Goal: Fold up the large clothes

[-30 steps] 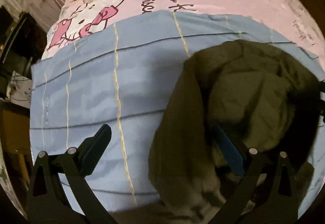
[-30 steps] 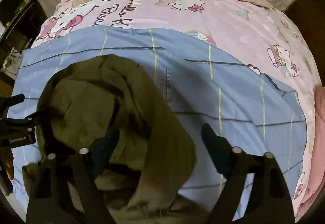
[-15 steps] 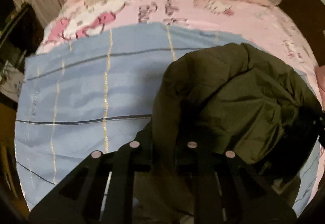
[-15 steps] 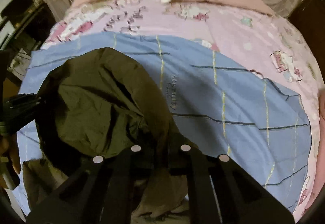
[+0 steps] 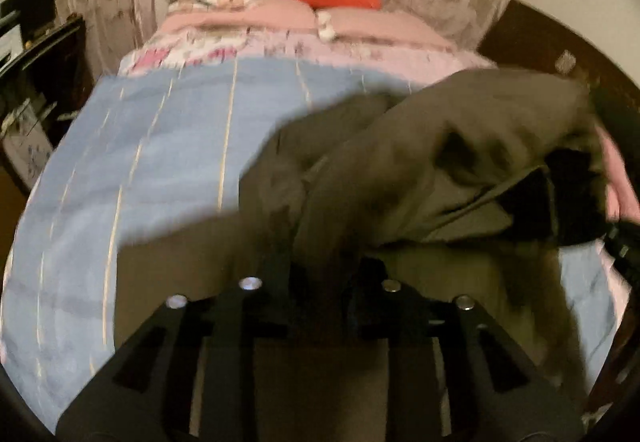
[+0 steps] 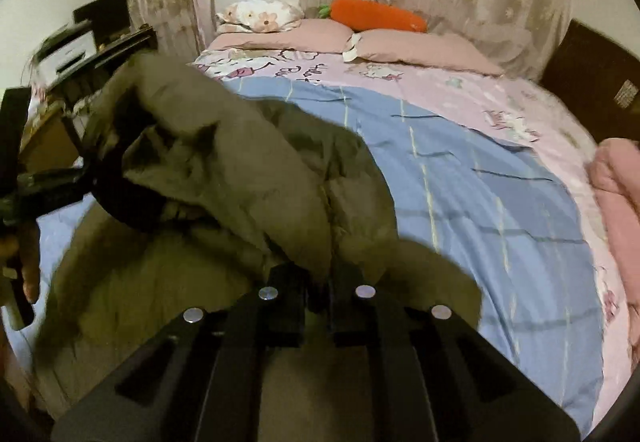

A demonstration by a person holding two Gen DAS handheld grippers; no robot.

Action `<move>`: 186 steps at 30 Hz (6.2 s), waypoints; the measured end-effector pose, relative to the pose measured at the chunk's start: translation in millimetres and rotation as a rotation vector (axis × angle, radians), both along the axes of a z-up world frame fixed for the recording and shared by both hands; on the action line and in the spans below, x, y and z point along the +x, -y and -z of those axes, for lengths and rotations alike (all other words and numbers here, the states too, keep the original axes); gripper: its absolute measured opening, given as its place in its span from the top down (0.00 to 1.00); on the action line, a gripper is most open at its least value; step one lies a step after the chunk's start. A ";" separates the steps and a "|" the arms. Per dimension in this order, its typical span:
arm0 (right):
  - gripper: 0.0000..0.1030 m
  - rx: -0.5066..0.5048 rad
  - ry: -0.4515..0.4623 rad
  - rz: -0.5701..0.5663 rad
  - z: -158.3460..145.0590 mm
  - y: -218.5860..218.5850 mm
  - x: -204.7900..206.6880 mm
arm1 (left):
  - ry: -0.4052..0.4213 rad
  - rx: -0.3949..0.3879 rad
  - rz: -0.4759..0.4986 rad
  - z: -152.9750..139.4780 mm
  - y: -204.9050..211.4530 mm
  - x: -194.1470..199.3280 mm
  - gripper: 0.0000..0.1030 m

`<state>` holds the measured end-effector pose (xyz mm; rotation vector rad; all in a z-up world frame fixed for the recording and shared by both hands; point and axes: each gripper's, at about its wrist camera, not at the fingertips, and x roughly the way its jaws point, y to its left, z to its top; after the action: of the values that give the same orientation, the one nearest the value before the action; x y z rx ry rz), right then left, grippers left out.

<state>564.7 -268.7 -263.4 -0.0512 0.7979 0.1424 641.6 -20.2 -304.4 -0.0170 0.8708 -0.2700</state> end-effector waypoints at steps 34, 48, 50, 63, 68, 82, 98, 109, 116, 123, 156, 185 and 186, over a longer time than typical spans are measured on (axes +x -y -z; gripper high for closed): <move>0.01 0.019 -0.263 0.070 146.0 -53.5 20.9 | -0.063 0.175 0.017 110.9 54.4 -31.9 0.02; 0.01 0.273 -0.006 0.198 -6.8 19.0 74.5 | 0.076 -0.081 -0.042 -41.5 24.9 25.6 0.02; 0.01 0.235 -0.027 0.236 -3.0 20.5 109.9 | 0.054 -0.040 -0.050 -45.5 42.8 64.5 0.02; 0.01 0.075 -0.174 0.216 124.8 -21.5 155.8 | -0.154 0.110 -0.040 83.9 70.3 123.9 0.02; 0.01 0.079 -0.183 0.222 144.1 -21.5 153.9 | -0.133 0.114 -0.042 104.5 71.7 124.0 0.02; 0.01 0.057 -0.206 0.221 147.5 -22.3 149.3 | -0.127 0.161 -0.032 109.3 80.3 119.8 0.02; 0.01 0.144 -0.202 0.153 145.3 -40.9 78.6 | -0.136 0.155 0.022 107.0 64.6 53.0 0.05; 0.01 0.110 -0.202 0.167 164.5 -42.6 79.3 | -0.119 0.174 -0.011 126.5 64.6 57.0 0.04; 0.01 0.156 -0.147 0.105 114.6 -49.6 20.1 | -0.086 0.055 0.031 74.3 48.0 0.9 0.04; 0.01 0.146 -0.201 0.096 142.6 -52.1 7.2 | -0.092 0.082 0.012 95.5 43.1 -35.6 0.04; 0.01 0.206 0.075 0.154 0.5 -13.0 -273.2 | 0.134 -0.075 -0.112 -28.1 -74.3 -315.0 0.02; 0.01 0.465 0.076 0.235 41.0 -16.7 -443.4 | 0.052 -0.326 -0.074 3.4 -75.9 -480.4 0.02; 0.01 0.508 0.057 0.238 42.6 -14.2 -440.2 | 0.010 -0.403 -0.081 8.3 -80.2 -476.0 0.02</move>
<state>124.6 -254.5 -306.0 0.5157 0.6861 0.1140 165.6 60.0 -312.7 -0.4239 0.7923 -0.3653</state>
